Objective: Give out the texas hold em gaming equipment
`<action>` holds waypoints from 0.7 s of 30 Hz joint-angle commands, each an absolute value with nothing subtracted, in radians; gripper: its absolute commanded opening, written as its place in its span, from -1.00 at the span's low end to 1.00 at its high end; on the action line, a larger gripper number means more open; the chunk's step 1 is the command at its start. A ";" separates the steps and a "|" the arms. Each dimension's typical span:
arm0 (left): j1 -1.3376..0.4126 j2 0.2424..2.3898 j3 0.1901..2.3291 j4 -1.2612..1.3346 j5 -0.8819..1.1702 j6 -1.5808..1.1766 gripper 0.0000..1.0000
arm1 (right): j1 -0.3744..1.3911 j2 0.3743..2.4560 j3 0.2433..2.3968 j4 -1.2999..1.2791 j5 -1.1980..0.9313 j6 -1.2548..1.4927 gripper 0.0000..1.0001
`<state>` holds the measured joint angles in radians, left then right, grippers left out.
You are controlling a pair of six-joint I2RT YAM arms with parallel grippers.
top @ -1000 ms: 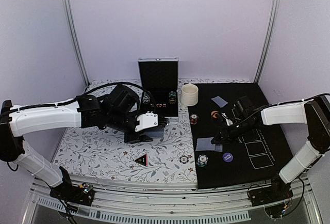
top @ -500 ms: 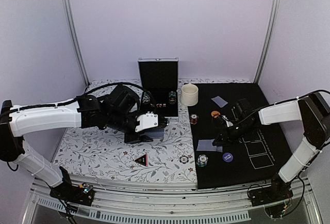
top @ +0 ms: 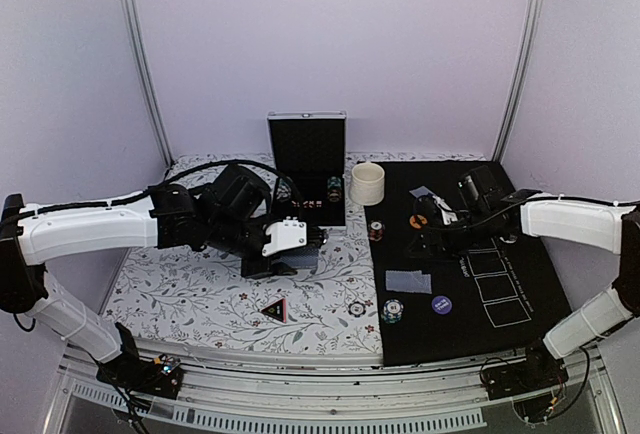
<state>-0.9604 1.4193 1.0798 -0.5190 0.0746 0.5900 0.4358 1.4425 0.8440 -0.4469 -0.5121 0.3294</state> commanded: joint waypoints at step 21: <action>-0.979 1.386 1.072 -0.508 0.107 0.597 0.03 | 0.891 1.807 1.104 0.329 -0.678 0.598 0.78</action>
